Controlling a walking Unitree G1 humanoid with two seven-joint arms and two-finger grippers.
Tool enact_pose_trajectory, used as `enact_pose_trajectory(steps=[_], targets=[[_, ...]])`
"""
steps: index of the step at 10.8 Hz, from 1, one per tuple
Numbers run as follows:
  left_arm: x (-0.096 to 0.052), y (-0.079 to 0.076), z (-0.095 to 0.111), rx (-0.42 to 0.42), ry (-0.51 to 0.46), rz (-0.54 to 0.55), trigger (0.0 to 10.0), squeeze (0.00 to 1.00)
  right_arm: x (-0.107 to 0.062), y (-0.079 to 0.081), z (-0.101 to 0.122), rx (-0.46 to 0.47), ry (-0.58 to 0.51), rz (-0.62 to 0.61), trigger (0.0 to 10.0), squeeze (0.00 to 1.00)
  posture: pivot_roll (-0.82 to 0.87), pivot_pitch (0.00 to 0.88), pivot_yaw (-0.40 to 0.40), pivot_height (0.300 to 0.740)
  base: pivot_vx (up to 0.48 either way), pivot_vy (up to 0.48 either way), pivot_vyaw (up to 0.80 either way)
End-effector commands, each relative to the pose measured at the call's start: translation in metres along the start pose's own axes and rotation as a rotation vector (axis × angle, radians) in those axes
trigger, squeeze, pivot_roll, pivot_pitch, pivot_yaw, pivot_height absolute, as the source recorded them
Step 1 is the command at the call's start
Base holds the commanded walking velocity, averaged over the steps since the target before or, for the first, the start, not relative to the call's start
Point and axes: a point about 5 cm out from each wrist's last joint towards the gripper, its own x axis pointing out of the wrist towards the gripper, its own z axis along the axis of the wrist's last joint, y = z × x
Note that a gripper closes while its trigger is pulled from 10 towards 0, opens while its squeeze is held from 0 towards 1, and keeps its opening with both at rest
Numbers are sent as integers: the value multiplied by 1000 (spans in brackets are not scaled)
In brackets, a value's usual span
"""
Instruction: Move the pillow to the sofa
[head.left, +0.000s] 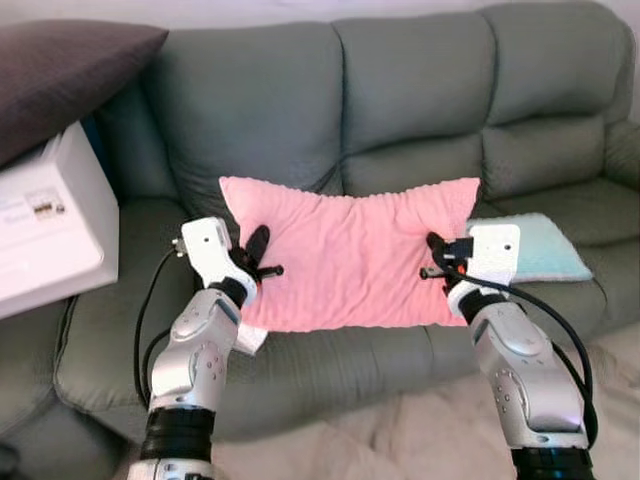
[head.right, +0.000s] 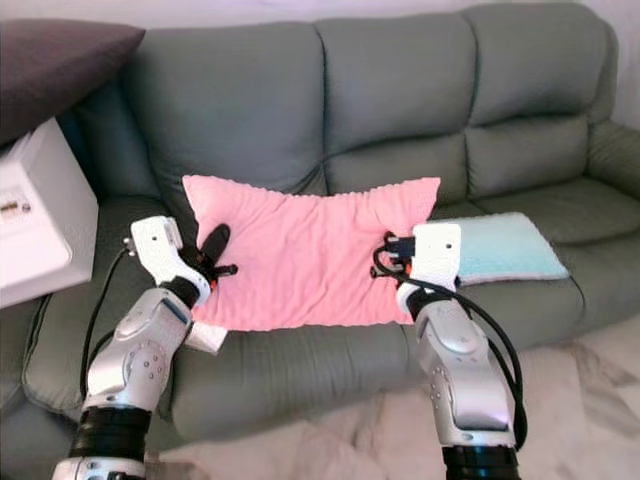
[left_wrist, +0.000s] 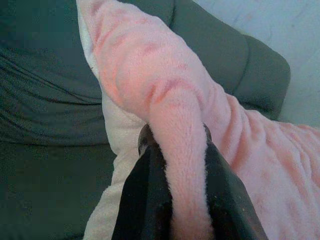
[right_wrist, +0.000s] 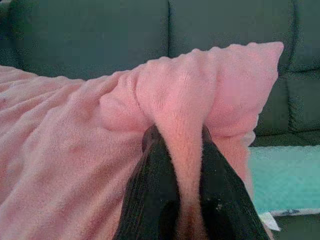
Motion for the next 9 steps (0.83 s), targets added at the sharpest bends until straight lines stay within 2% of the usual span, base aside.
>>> enact_pose_trajectory(steps=[1, 7, 8, 9], targets=[[0, -4, 5, 7, -18, -27, 10000, 0, 1, 6, 8, -8, -32, 28, 10000, 0, -222, 0, 15, 740, 345, 0, 0], [0, -3, 3, 13, -10, -14, 10000, 0, 1, 7, 8, -20, -27, 36, 10000, 0, -222, 0, 14, 740, 444, 0, 0], [0, -2, 4, 15, -27, -2, 10000, 0, 1, 8, 8, -44, -26, 48, 10000, 0, -221, 0, 14, 740, 0, 0, 0], [1, 1, 3, 52, -11, 33, 10000, 0, 0, 11, 9, -59, -38, 68, 10000, 0, -220, 0, 17, 740, 0, 0, 800]])
